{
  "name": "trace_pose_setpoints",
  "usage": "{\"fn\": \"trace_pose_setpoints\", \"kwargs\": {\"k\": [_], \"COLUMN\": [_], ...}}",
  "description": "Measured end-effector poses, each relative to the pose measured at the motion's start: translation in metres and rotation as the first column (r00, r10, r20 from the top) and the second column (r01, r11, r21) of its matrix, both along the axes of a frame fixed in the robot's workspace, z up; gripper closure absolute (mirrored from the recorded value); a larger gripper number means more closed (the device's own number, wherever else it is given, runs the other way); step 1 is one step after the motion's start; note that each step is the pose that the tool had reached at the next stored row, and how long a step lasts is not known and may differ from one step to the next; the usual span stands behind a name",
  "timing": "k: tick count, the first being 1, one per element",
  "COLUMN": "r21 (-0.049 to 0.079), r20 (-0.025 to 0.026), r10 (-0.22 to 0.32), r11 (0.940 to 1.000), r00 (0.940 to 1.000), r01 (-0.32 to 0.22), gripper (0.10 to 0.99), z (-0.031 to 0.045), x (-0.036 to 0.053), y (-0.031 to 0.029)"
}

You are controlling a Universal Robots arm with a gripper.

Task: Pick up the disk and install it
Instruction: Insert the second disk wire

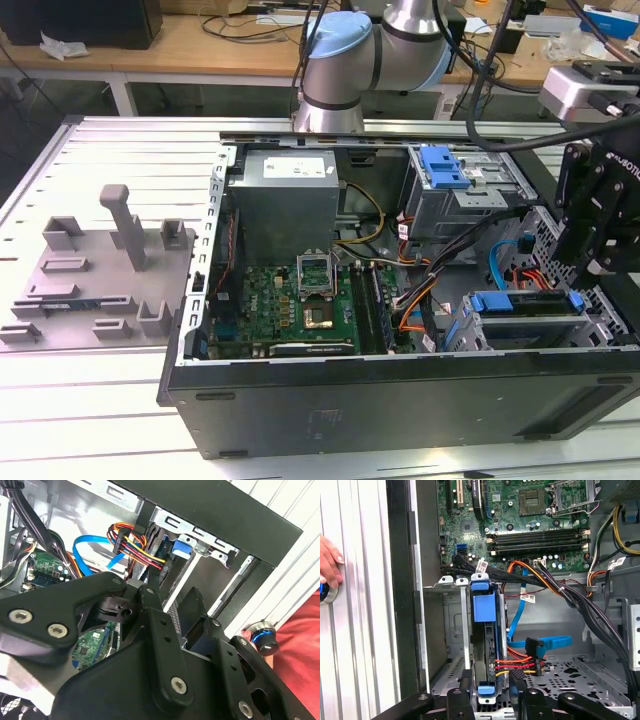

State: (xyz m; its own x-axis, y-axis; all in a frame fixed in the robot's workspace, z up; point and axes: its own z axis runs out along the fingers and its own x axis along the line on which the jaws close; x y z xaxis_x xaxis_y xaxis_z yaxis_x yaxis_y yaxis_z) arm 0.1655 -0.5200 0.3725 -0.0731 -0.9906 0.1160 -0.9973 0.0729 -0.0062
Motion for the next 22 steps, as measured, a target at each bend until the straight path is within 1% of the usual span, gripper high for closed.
{"fn": "trace_pose_setpoints", "kwargs": {"k": [5, 6, 7, 8, 9, 10, 11, 12, 13, 14, 15, 17, 18, 19, 20, 21, 22], "r21": [0.0, -0.006, -0.015, -0.033, -0.047, -0.066, -0.09, -0.115, -0.149, -0.19, -0.206, -0.208, -0.209, -0.211, -0.215, -0.223, -0.236], "r20": [0.0, -0.0002, -0.0002, -0.0002, -0.0003, -0.0005, -0.0006, -0.0008, -0.0011, -0.0016, -0.0016, -0.0017, -0.0016, -0.0016, -0.0016, -0.0017, -0.0019], "r10": [0.0, 0.0, 0.0, 0.0, 0.0, 0.0, 0.0, 0.0, 0.0, 0.0, 0.0, 0.0, 0.0, 0.0, 0.0, 0.0, 0.0], "r11": [1.0, 1.0, 0.9999, 0.9994, 0.9989, 0.9978, 0.996, 0.9934, 0.9889, 0.9819, 0.9786, 0.978, 0.978, 0.9775, 0.9766, 0.9749, 0.9719], "r00": [1.0, 1.0, 1.0, 1.0, 1.0, 1.0, 1.0, 1.0, 1.0, 1.0, 1.0, 1.0, 1.0, 1.0, 1.0, 1.0, 1.0], "r01": [0.0, 0.0, 0.0, 0.0, 0.0, 0.0, 0.0, 0.0, 0.0, 0.0, 0.0, 0.0, 0.0, 0.0, 0.0, 0.0, 0.0], "gripper": [0.659, 0.659, 0.659, 0.659, 0.659, 0.659, 0.659, 0.659, 0.659, 0.659, 0.659, 0.659, 0.659, 0.659, 0.659, 0.659, 0.659], "z": [0.0009, 0.0016, 0.0025, 0.0038, 0.0048, 0.0051, 0.0052, 0.0052, 0.0052, 0.0052, 0.0051, 0.0048, 0.0045, 0.0035, 0.0025, 0.0016, 0.0012], "x": [0.0, 0.0, 0.0, 0.0, 0.0, 0.0, 0.0001, 0.0, 0.0, 0.0, -0.0006, -0.0038, -0.0075, -0.0118, -0.0152, -0.0195, -0.022], "y": [0.0, 0.0009, 0.003, 0.0077, 0.0111, 0.0185, 0.0287, 0.0347, 0.0416, 0.0495, 0.0553, 0.0618, 0.0662, 0.0682, 0.0688, 0.0696, 0.0704]}}
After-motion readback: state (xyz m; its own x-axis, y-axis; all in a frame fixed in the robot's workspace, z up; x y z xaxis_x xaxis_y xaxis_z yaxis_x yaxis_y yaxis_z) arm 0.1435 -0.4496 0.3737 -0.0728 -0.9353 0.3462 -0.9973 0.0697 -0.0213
